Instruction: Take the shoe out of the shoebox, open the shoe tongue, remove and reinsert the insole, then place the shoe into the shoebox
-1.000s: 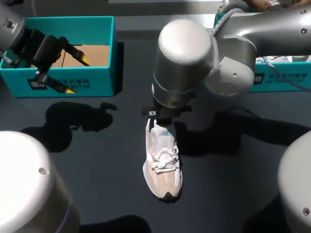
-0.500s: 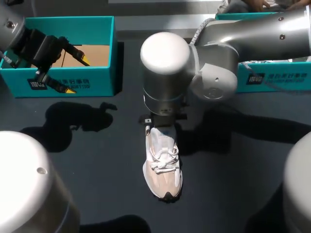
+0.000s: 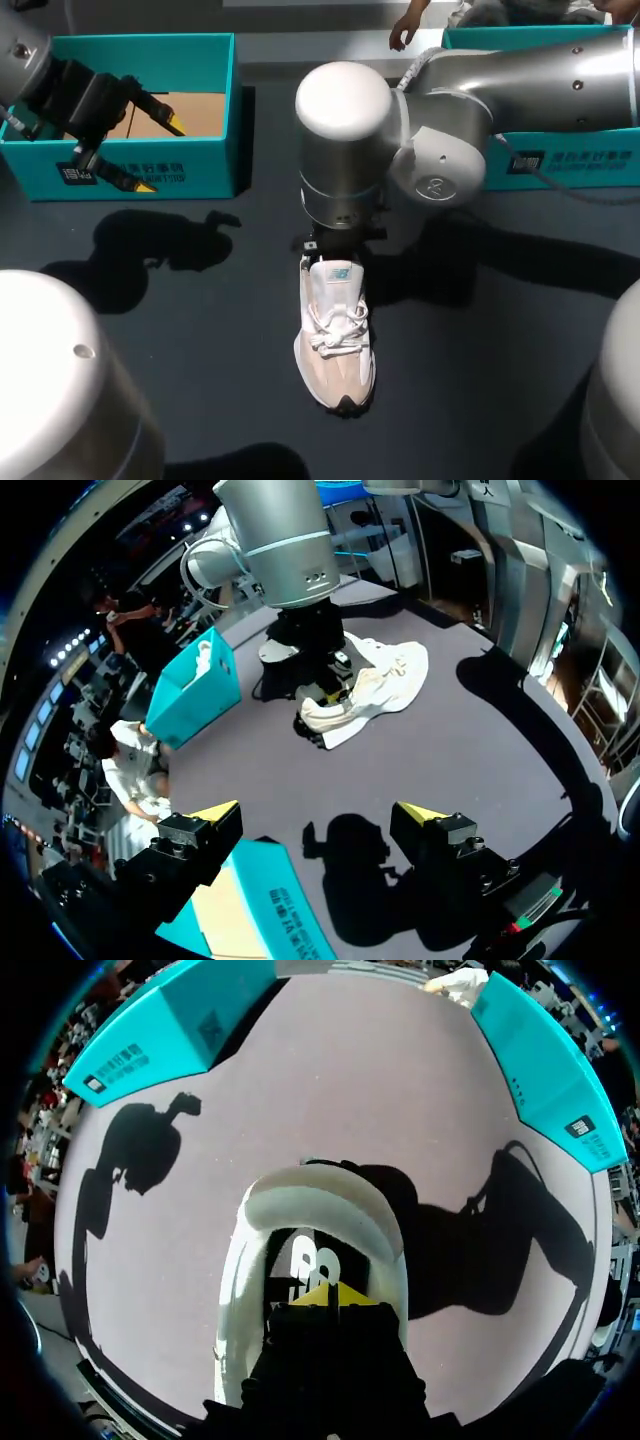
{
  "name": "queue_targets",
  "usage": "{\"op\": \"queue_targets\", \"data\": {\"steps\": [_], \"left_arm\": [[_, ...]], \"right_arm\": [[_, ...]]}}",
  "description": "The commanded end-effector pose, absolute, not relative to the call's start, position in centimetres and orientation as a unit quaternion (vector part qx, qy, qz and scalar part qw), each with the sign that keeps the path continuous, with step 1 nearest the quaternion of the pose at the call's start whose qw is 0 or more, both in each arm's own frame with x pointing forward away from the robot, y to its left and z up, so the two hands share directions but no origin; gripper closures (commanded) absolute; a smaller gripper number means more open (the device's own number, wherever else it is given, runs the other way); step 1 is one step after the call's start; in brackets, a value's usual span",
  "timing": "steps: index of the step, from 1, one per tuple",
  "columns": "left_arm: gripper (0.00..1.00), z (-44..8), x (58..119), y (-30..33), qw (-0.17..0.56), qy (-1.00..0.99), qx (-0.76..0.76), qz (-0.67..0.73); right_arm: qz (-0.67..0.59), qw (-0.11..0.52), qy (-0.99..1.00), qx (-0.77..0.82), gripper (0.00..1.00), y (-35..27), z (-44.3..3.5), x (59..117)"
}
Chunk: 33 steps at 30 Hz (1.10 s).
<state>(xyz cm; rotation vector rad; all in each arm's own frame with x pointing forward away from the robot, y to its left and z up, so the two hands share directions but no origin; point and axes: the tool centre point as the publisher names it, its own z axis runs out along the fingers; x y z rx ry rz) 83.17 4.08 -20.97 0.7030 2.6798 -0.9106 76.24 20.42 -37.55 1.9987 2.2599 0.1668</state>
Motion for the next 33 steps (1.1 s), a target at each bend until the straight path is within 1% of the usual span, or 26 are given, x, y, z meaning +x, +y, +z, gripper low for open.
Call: {"op": "queue_targets", "data": {"steps": [1,5,7,15,19,21,26,31,33], "left_arm": [[0.00,-20.9,83.0,4.1,0.113,0.914,0.239,-0.309],[0.00,-20.9,83.0,4.1,0.113,0.914,0.239,-0.309],[0.00,-20.9,83.0,4.1,0.113,0.914,0.239,-0.309],[0.00,-20.9,83.0,4.1,0.113,0.914,0.239,-0.309],[0.00,-20.9,83.0,4.1,0.113,0.914,0.239,-0.309],[0.00,-20.9,83.0,4.1,0.113,0.914,0.239,-0.309],[0.00,-20.9,83.0,4.1,0.113,0.914,0.239,-0.309],[0.00,-20.9,83.0,4.1,0.113,0.914,0.239,-0.309],[0.00,-20.9,83.0,4.1,0.113,0.914,0.239,-0.309]], "right_arm": [[0.071,0.078,0.747,0.656,1.00,20.2,-36.0,76.8],[0.085,0.082,0.757,0.643,1.00,20.6,-37.1,78.2],[0.082,0.075,0.763,0.637,1.00,20.9,-38.1,78.7],[0.081,0.055,0.769,0.631,1.00,21.3,-41.1,78.4],[0.067,0.048,0.775,0.626,1.00,21.4,-41.4,78.3],[0.064,0.049,0.773,0.630,1.00,21.3,-40.7,77.8],[0.048,0.036,0.769,0.637,1.00,20.8,-37.1,76.6],[0.017,0.006,0.769,0.639,1.00,20.5,-34.6,74.7],[-0.002,-0.015,0.776,0.631,1.00,20.6,-34.1,73.8]]}}
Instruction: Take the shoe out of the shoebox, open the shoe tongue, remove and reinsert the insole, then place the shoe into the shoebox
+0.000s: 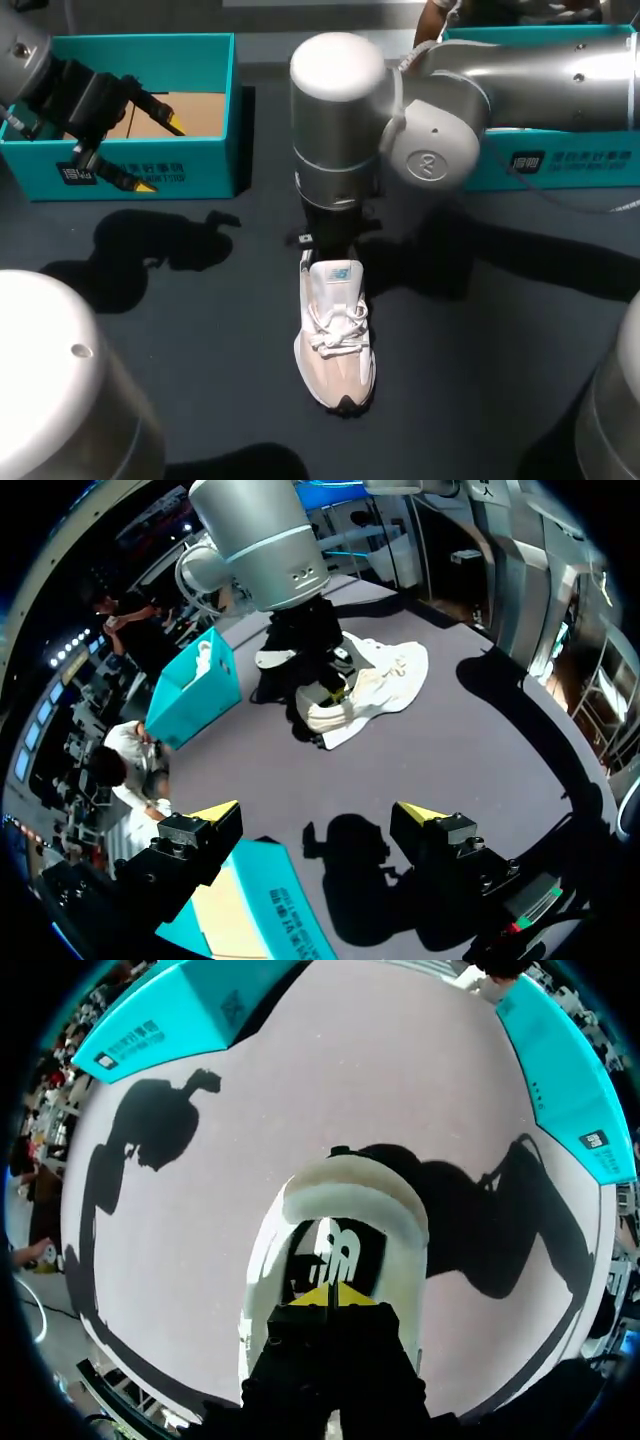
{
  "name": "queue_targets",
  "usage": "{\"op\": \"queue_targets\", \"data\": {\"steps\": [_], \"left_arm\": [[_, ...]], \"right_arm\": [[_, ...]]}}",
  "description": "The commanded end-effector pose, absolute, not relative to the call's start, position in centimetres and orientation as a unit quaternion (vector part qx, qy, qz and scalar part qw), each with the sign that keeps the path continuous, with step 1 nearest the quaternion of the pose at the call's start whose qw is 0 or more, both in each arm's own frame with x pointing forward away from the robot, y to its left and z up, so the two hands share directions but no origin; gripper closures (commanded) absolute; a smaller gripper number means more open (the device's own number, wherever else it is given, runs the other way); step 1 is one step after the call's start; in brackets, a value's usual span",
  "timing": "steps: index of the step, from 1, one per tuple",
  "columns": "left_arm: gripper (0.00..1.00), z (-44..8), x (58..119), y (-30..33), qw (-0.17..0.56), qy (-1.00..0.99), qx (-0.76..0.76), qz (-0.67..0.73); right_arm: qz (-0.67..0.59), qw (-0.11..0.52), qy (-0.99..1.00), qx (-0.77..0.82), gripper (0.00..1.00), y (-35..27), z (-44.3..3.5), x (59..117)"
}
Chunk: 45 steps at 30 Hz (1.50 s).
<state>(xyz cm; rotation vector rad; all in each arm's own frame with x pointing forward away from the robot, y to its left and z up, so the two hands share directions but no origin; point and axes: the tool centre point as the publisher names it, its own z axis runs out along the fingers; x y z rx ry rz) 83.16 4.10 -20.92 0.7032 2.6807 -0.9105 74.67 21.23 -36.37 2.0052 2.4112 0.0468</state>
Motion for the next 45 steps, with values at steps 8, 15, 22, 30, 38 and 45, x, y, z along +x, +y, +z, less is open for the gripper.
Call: {"op": "queue_targets", "data": {"steps": [8,15,22,30,38,45], "left_arm": [[0.00,-20.9,83.0,4.1,0.113,0.914,0.239,-0.309],[0.00,-20.9,83.0,4.1,0.113,0.914,0.239,-0.309],[0.00,-20.9,83.0,4.1,0.113,0.914,0.239,-0.309],[0.00,-20.9,83.0,4.1,0.113,0.914,0.239,-0.309],[0.00,-20.9,83.0,4.1,0.113,0.914,0.239,-0.309],[0.00,-20.9,83.0,4.1,0.113,0.914,0.239,-0.309]], "right_arm": [[-0.042,-0.076,0.754,0.651,1.00,20.6,-33.6,71.3],[-0.029,-0.092,0.746,0.659,0.00,21.1,-34.1,71.1],[-0.027,-0.096,0.754,0.649,0.00,21.3,-34.6,71.3],[-0.025,-0.090,0.768,0.633,0.00,21.5,-34.3,71.7],[-0.025,-0.055,0.767,0.639,0.00,21.2,-32.6,72.3],[-0.022,-0.024,0.755,0.655,0.00,20.4,-30.0,71.9]]}}
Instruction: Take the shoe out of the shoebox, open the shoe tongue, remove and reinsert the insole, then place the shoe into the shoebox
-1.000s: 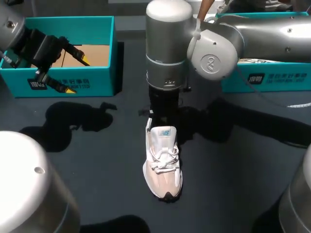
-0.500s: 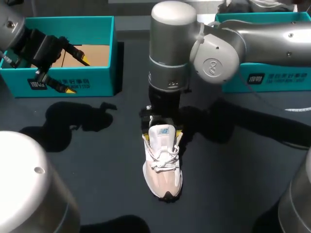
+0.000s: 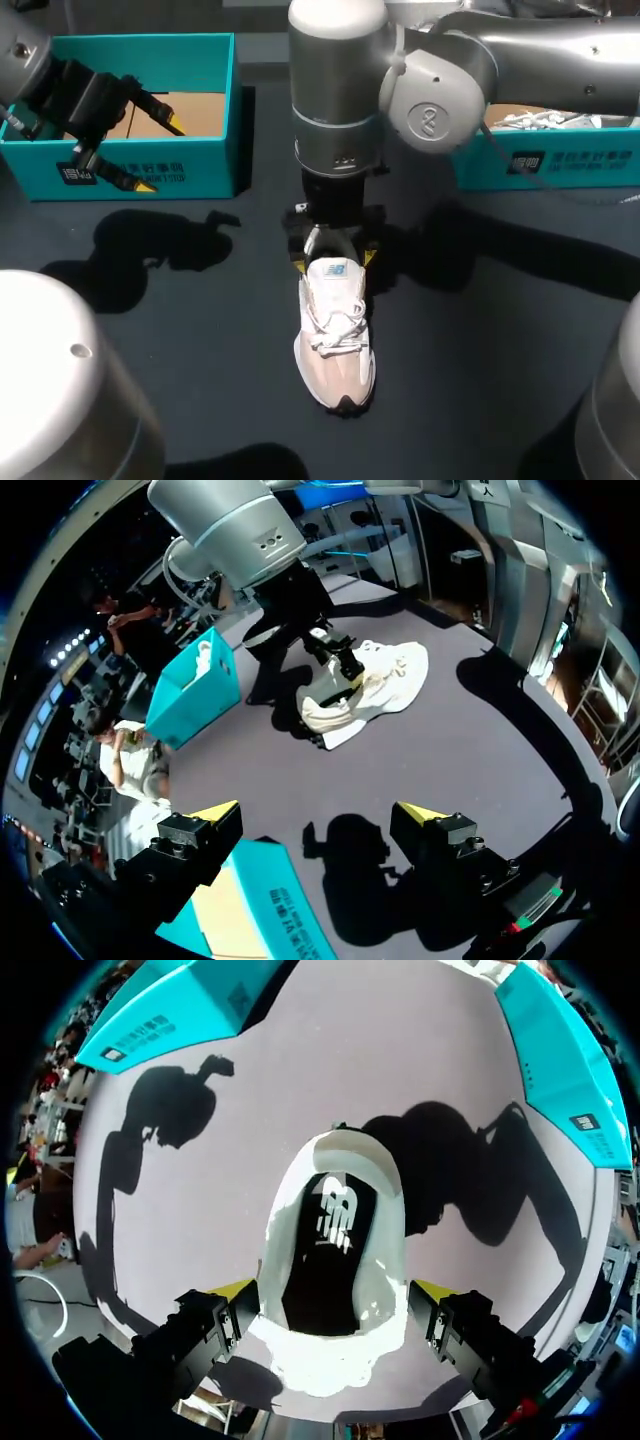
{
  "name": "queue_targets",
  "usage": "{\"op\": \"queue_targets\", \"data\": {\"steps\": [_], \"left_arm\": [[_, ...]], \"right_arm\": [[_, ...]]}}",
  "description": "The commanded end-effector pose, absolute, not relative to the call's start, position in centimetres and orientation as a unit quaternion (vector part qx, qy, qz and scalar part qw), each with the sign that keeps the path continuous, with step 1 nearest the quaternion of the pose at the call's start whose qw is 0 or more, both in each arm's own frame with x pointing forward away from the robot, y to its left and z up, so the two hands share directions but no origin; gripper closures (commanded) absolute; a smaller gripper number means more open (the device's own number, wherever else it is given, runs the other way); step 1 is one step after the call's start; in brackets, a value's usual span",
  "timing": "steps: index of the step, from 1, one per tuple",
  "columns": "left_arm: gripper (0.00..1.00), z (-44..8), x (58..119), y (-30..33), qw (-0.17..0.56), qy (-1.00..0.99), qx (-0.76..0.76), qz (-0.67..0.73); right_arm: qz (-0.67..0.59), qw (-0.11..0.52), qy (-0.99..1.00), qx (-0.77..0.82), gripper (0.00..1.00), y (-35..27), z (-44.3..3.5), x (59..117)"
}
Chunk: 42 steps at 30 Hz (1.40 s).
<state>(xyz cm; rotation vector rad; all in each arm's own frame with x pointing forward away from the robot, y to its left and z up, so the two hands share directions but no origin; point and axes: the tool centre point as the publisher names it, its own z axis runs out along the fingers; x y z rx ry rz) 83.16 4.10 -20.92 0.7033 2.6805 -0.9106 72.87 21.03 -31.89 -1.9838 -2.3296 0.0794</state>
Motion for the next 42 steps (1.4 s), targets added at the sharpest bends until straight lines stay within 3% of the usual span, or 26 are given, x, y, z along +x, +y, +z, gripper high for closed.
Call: {"op": "queue_targets", "data": {"steps": [1,9,10,11,12,15,21,28,32,36,37,38,42], "left_arm": [[0.00,-20.9,83.0,4.1,0.113,0.914,0.239,-0.309],[0.00,-20.9,83.0,4.1,0.113,0.914,0.239,-0.309],[0.00,-20.9,83.0,4.1,0.113,0.914,0.239,-0.309],[0.00,-20.9,83.0,4.1,0.113,0.914,0.239,-0.309],[0.00,-20.9,83.0,4.1,0.113,0.914,0.239,-0.309],[0.00,-20.9,83.0,4.1,0.113,0.914,0.239,-0.309],[0.00,-20.9,83.0,4.1,0.113,0.914,0.239,-0.309],[0.00,-20.9,83.0,4.1,0.113,0.914,0.239,-0.309],[0.00,-20.9,83.0,4.1,0.113,0.914,0.239,-0.309],[0.00,-20.9,83.0,4.1,0.113,0.914,0.239,-0.309],[0.00,-20.9,83.0,4.1,0.113,0.914,0.239,-0.309],[0.00,-20.9,83.0,4.1,0.113,0.914,0.239,-0.309],[0.00,-20.9,83.0,4.1,0.113,0.914,0.239,-0.309]], "right_arm": [[0.022,0.021,-0.753,-0.658,0.00,20.2,-29.6,71.5],[0.016,0.015,-0.733,-0.680,0.00,20.6,-28.8,68.7],[0.016,0.016,-0.733,-0.680,0.06,20.6,-29.2,68.4],[0.015,0.017,-0.732,-0.681,0.52,20.7,-29.5,68.4],[0.017,0.021,-0.732,-0.680,0.71,20.8,-29.8,68.3],[0.017,0.022,-0.733,-0.680,0.79,20.8,-30.5,68.7],[0.003,0.030,-0.739,-0.673,0.80,20.8,-31.9,70.0],[-0.006,0.021,-0.752,-0.659,0.78,20.8,-31.3,71.2],[-0.034,-0.009,-0.784,-0.620,0.68,20.0,-29.3,71.6],[-0.073,-0.044,-0.921,-0.380,0.67,20.8,-28.1,73.3],[-0.103,-0.028,-0.933,-0.344,0.43,21.1,-28.0,73.9],[-0.087,-0.061,-0.942,-0.319,0.00,20.9,-27.9,74.7],[-0.087,-0.061,-0.942,-0.319,0.00,20.9,-27.9,74.7]]}}
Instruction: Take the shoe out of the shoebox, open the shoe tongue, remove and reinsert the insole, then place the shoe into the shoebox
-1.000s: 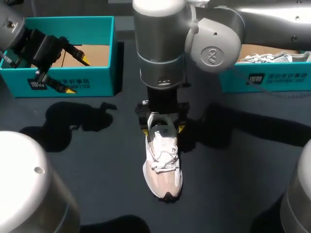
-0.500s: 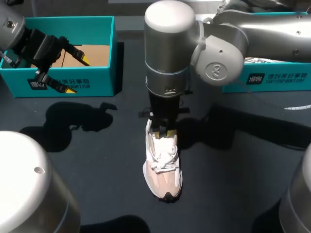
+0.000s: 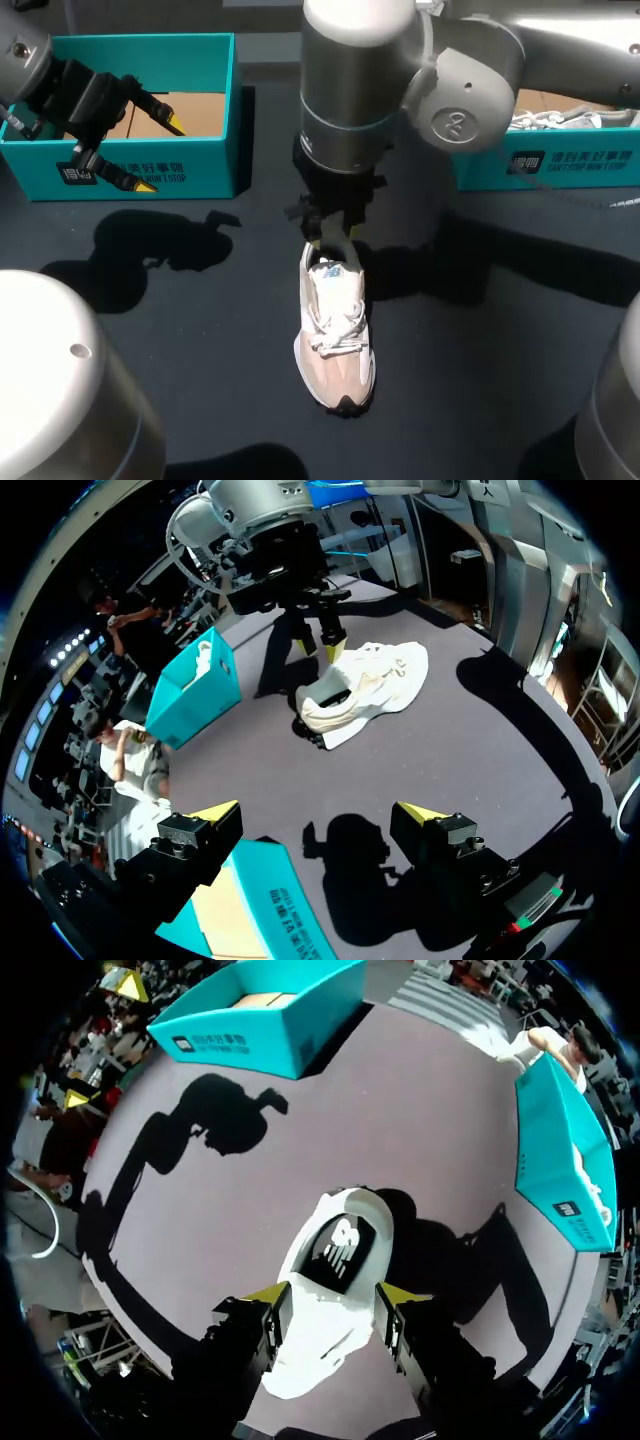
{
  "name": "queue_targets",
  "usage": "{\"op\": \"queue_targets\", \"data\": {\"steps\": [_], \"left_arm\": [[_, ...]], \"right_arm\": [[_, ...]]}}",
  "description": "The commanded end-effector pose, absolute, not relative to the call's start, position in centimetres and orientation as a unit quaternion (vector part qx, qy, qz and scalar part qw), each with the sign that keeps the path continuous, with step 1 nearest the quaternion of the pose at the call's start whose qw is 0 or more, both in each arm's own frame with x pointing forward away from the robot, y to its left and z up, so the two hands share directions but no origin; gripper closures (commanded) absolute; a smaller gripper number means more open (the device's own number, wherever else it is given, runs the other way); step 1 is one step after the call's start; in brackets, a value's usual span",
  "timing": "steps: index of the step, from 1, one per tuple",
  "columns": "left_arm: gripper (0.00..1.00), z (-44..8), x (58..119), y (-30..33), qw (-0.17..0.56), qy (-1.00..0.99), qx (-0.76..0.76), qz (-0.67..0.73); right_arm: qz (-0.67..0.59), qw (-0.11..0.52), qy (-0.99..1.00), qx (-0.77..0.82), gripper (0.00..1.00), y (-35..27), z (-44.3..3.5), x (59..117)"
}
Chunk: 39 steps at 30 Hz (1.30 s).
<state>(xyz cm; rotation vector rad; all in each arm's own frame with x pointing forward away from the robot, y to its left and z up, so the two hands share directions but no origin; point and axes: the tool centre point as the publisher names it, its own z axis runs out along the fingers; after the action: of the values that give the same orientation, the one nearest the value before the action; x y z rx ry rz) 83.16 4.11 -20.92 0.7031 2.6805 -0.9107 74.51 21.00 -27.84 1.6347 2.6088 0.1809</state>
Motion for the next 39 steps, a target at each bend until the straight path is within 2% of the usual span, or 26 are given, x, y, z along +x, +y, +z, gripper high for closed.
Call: {"op": "queue_targets", "data": {"steps": [1,9,11,20,36,37,38,39], "left_arm": [[0.00,-20.9,83.0,4.1,0.113,0.914,0.239,-0.309],[0.00,-20.9,83.0,4.1,0.113,0.914,0.239,-0.309],[0.00,-20.9,83.0,4.1,0.113,0.914,0.239,-0.309],[0.00,-20.9,83.0,4.1,0.113,0.914,0.239,-0.309],[0.00,-20.9,83.0,4.1,0.113,0.914,0.239,-0.309],[0.00,-20.9,83.0,4.1,0.113,0.914,0.239,-0.309],[0.00,-20.9,83.0,4.1,0.113,0.914,0.239,-0.309],[0.00,-20.9,83.0,4.1,0.113,0.914,0.239,-0.309]], "right_arm": [[0.087,0.061,0.942,0.319,0.00,20.9,-27.9,74.7],[0.087,0.061,0.942,0.319,0.00,20.9,-27.9,74.7],[-0.022,0.006,0.984,0.175,0.00,21.8,-29.2,76.5],[-0.057,0.019,0.997,0.038,0.00,21.7,-30.2,81.5],[-0.066,0.045,0.996,-0.044,0.00,20.5,-35.4,82.7],[-0.061,0.045,0.996,-0.042,0.05,20.4,-35.7,82.8],[-0.060,0.043,0.996,-0.044,0.40,20.3,-36.1,82.9],[-0.062,0.040,0.996,-0.045,0.57,20.3,-36.6,82.9]]}}
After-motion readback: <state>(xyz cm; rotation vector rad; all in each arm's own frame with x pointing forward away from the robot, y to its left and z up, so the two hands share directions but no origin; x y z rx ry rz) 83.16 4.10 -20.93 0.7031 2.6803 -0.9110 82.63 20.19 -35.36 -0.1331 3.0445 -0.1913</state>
